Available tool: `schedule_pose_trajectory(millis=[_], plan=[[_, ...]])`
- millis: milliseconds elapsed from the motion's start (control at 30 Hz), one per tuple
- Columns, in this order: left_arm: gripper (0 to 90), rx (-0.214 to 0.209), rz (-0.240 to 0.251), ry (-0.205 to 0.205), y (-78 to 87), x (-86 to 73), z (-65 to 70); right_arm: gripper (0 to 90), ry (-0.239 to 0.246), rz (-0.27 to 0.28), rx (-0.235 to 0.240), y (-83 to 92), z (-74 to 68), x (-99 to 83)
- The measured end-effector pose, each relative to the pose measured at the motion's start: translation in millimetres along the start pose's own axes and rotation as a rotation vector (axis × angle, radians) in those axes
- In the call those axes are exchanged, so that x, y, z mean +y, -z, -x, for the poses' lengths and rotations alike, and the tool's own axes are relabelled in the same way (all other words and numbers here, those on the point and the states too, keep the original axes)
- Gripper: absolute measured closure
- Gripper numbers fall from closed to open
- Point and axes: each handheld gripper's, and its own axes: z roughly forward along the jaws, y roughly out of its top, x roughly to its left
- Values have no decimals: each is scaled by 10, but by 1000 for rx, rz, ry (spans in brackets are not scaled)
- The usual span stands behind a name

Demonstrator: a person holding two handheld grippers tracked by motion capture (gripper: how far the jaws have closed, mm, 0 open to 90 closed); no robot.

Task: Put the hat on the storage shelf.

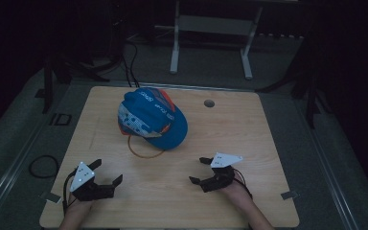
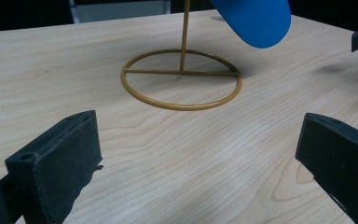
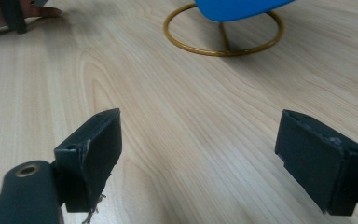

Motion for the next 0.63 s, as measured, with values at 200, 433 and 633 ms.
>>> schedule_pose_trajectory(millis=[200, 433, 633], plan=[[4, -6, 1, 1, 2, -7, 5, 147, -3, 2, -45, 71, 38, -81], [4, -10, 0, 6, 8, -14, 0, 147, 10, -11, -68, 58, 52, -117], [4, -15, 3, 7, 2, -14, 4, 147, 28, -11, -77, 47, 24, -115]])
